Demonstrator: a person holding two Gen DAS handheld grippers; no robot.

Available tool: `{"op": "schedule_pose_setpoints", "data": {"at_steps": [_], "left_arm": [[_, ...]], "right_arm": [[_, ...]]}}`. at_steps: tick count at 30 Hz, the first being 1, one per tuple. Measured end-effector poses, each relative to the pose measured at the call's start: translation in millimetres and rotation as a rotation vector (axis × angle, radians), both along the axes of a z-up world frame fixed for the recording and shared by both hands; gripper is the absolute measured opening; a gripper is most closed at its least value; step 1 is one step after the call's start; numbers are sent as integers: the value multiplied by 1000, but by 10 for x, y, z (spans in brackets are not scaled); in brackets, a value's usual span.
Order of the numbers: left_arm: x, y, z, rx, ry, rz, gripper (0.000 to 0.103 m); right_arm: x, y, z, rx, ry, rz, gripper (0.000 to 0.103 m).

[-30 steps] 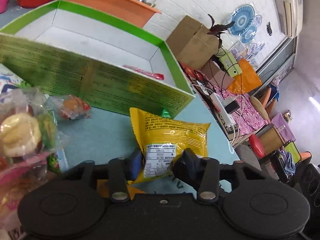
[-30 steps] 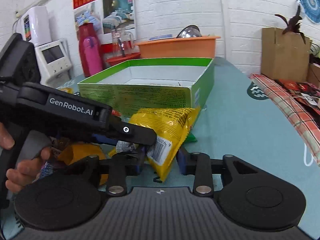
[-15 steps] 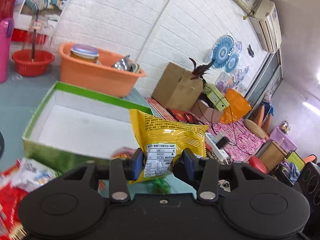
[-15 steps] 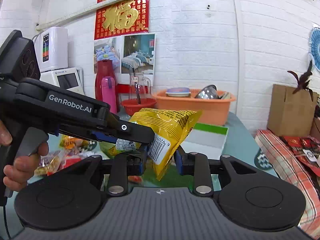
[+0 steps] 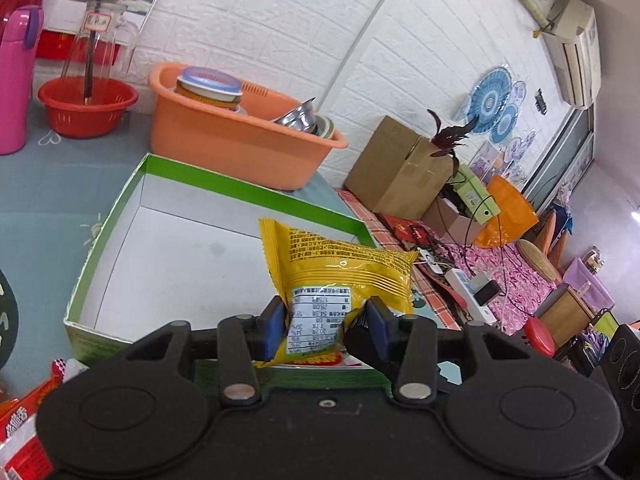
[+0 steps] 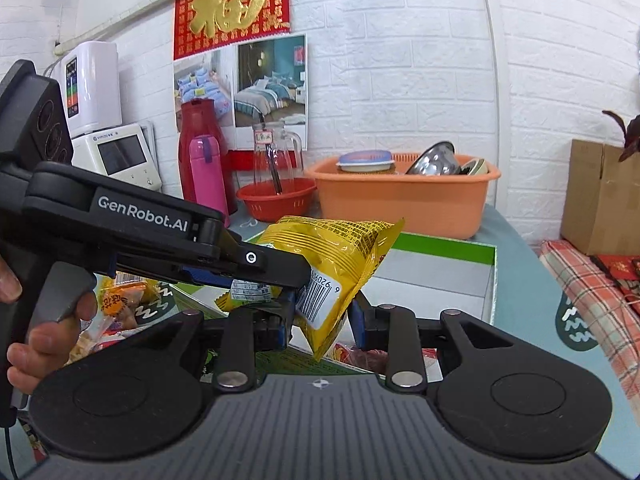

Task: Organize snacks
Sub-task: 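Carry the yellow bag into the green box and open the left tool, then grasp the orange snack bag with the left tool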

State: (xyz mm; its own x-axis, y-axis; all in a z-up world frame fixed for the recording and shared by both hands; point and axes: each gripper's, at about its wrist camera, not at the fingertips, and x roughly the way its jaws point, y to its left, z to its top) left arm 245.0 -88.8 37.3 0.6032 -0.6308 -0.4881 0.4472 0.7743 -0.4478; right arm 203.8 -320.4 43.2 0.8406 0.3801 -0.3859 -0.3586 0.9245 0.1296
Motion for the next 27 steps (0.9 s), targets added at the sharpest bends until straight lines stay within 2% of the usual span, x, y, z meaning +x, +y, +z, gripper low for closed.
{"op": "schedule_pose_setpoints", "data": {"at_steps": [2,3,4,5,6,7,12,15,20,23,27], "left_arm": [[66,7,-47,12,5,3,54],[87,6,-70,21,5,5,65],[110,-3,-99,36,2,7,95],[124,-17,-121,51,4,10,103],[119,-17,-146,65,4,25,103],[97,-9,-162,73,0,45,103],[-89,52,-44,72,-17,44,103],[-314,107,123,60,-48,45,103],[-887,230,375,49,-171,49,103],[-1199,281,392,66,-221,65,103],[-1505,341,282,63,-221,89,103]], "right_arm": [[58,19,-52,-3,11,3,52],[84,26,-78,-6,15,4,56],[109,37,-104,-10,17,8,58],[128,49,-131,-18,14,10,66],[151,63,-161,-34,13,17,94],[151,80,-187,-50,12,16,103],[32,101,-205,-133,-9,-11,103],[-122,31,-66,-101,-24,-16,103],[-546,-112,234,-77,-113,-39,103],[-814,-201,337,-57,-156,-51,103],[-1080,-279,336,-30,-153,-47,103]]}}
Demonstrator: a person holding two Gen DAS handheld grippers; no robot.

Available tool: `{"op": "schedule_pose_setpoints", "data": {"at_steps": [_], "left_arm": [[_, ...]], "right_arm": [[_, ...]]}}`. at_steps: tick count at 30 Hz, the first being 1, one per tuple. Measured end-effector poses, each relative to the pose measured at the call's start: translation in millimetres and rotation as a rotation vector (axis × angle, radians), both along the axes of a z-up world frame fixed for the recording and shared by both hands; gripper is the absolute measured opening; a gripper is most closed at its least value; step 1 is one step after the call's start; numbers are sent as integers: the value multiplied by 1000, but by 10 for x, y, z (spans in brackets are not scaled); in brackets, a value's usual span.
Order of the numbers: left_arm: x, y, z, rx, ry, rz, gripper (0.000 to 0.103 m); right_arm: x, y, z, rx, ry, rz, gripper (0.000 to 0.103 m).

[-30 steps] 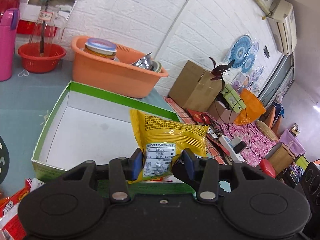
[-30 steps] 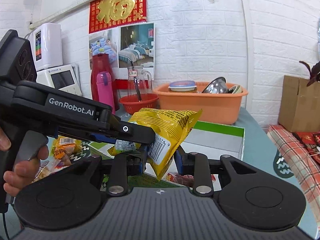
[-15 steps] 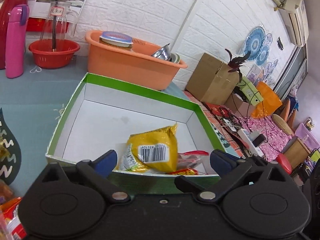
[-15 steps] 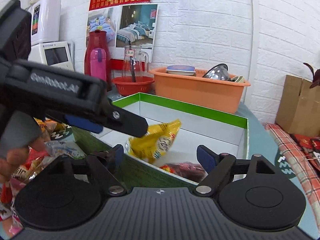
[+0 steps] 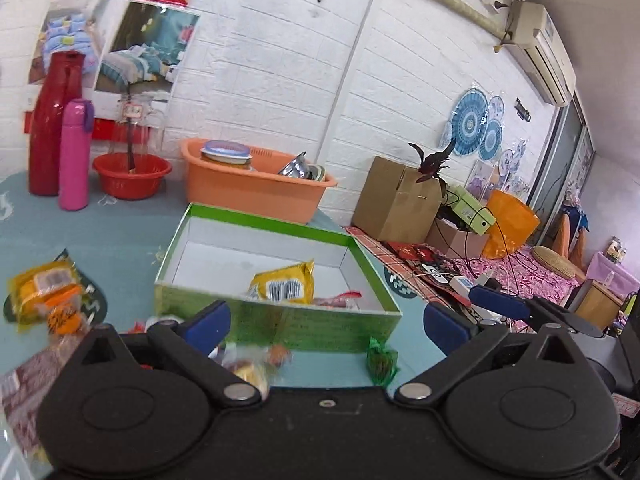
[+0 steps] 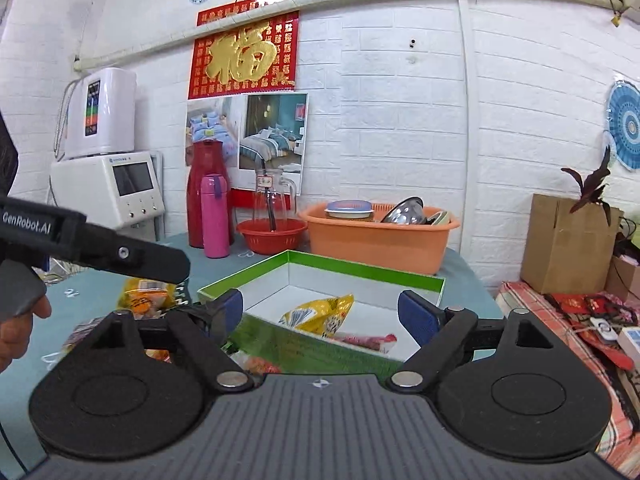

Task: Organize snacks
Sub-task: 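Grasp the orange snack bag with the left tool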

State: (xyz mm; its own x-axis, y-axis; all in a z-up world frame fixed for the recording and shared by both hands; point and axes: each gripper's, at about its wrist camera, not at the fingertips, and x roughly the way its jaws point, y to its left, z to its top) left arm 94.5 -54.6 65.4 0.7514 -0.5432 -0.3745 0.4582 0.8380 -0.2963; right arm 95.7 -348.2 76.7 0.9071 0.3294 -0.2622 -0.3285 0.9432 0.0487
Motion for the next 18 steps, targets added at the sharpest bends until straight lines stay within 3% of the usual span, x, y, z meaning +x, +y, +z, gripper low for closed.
{"op": "schedule_pose_setpoints", "data": {"at_steps": [9,18], "left_arm": [[-417,193,-502,-89,146,4,103],[-620,356,-667,-98,209,16,103]], "right_arm": [[-246,144,-418,-37,152,79,103],[29,313,-696,-65,279,234,103]]}}
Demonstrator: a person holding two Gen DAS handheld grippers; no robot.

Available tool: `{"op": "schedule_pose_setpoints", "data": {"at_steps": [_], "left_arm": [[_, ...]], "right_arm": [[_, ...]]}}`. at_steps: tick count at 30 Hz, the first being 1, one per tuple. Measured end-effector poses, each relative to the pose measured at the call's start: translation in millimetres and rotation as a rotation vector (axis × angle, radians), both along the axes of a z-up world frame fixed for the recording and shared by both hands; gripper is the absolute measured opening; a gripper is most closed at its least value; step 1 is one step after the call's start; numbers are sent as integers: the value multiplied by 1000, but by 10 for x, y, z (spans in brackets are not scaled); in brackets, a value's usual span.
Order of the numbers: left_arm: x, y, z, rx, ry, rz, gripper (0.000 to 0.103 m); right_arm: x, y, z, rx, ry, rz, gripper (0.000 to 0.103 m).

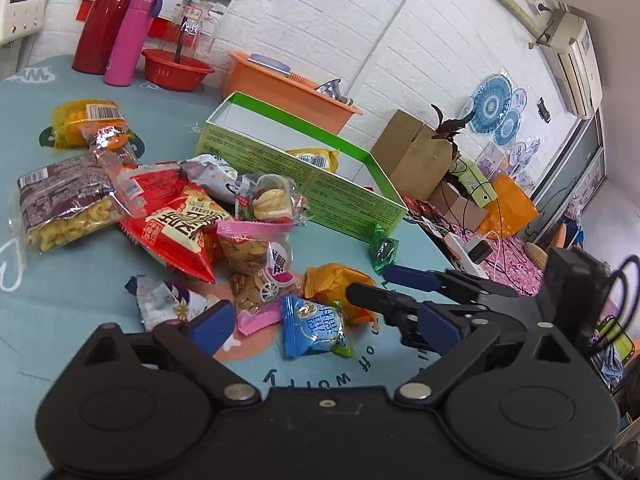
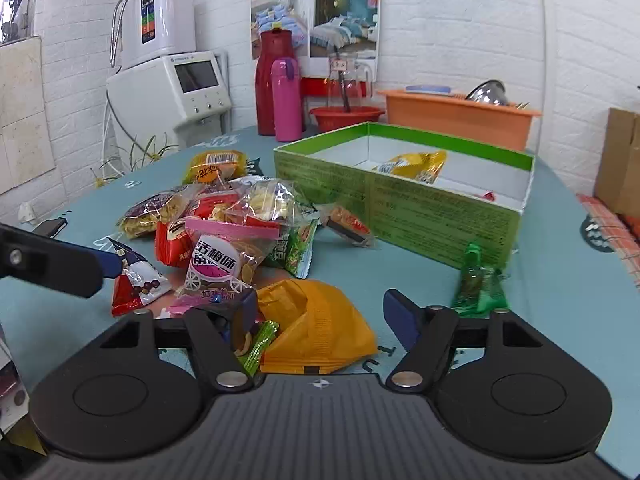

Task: Organize snacks
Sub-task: 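Grasp the orange snack bag with the left tool, then carry the orange bag into the green box and open the left tool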

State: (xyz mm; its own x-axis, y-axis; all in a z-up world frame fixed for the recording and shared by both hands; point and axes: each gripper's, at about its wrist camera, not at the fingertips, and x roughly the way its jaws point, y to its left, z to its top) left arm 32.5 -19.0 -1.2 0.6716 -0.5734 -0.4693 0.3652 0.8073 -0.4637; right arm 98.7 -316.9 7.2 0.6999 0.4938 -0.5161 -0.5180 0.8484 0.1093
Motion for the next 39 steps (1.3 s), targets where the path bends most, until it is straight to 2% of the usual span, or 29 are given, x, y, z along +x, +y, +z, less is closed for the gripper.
{"op": "schedule_pose_setpoints", "data": {"at_steps": [1,2,3,10,14,19,21,28,29,30,34,35,39], "left_arm": [[2,-1,-2,-2,0,-5,103],[7,-11,3,-3,-1,-16,103],[9,-26,-6,-3,-2,-32,103],[218,-375,-80,4,14,-141,103],[422,-567,-152,28,33,-167,103],[626,-709,-219,51,68,-198,103],[650,-747,-263,60,91,-229,93],[650,-726,-361,64,122,-242,92],[661,-734,-377,62,128,-247,89],[668,-747,-389,59,132,-255,80],[673,-790,-325,71,110,-233,70],[691,-795,-284,62,102,-233,70],[773,-817,-76,32,48,-228,69]], "right_arm": [[34,0,-27,3,19,-2,103],[41,-9,-70,-4,49,-14,90],[21,-20,-97,-13,66,-26,90],[-406,-121,-74,-8,62,-30,94],[-437,-130,-101,-11,57,-62,103],[-446,-179,-123,-7,64,-98,103],[-458,-195,-128,-3,67,-108,103],[-433,-178,-175,5,98,-81,102],[-420,-173,-186,10,97,-75,96],[-408,-171,-193,14,90,-66,85],[-385,-165,-162,-1,74,-76,70],[-379,-175,-136,2,65,-78,56],[-317,-239,47,18,-2,-86,48]]}}
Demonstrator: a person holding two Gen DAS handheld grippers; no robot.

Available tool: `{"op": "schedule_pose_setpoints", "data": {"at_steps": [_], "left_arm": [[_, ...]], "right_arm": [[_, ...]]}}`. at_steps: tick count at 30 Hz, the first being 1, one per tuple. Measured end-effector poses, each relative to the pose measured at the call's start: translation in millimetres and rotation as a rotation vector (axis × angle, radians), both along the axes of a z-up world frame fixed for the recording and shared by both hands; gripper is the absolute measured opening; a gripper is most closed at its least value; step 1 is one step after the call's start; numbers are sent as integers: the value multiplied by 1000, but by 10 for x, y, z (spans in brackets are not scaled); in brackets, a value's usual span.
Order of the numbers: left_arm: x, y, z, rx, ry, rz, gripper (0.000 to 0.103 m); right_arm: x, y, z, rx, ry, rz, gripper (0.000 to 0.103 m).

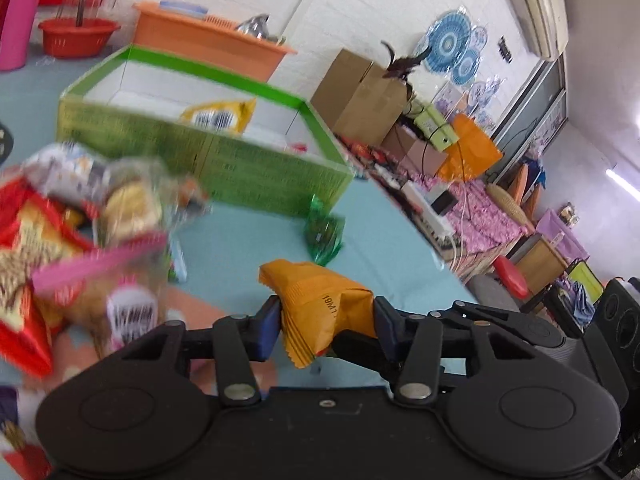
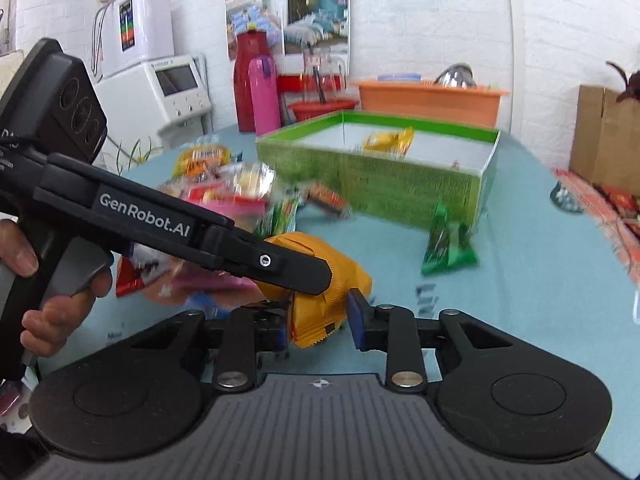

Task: Organize snacks
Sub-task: 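Carry the orange bag into the green box and open the left tool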

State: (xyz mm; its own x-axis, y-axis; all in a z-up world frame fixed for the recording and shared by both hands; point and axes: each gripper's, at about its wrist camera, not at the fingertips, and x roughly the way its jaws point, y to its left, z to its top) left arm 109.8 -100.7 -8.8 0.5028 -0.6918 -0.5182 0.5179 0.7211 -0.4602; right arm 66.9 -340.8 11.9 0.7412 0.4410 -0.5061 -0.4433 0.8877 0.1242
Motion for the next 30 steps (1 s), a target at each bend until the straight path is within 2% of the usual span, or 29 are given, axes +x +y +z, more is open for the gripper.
{"op": "schedule_pose_setpoints", "data": {"at_steps": [7,12,17,24,26,27,28,29,30], "left_arm": [[195,-150,462,-28,-137,-5,68],[479,-264,647,-62,-169,-6,68],[777,-375,657,-80,-174,-10,68],[1158,-477,464,-71,-139,-8,69],[1258,-512,400,-61,-139,3,72],[1295,-524,370,-50,-142,11,81],[1325,-538,341,-32,-144,27,103],[1350,-553,315,-5,-150,61,103],[1345,-551,300,13,-162,93,103]], "right_arm": [[221,-77,341,-10,-157,-46,44],[484,-148,532,-36,-251,-91,43],[760,-246,567,-24,-272,-126,43],[1093,-281,391,-16,-236,-162,43],[1183,-274,323,-17,-227,-170,43],[1226,-270,287,-18,-228,-173,43],[1271,-262,248,-23,-232,-174,43],[1310,-244,209,-31,-237,-173,45],[1341,-224,165,-45,-246,-175,53]]}}
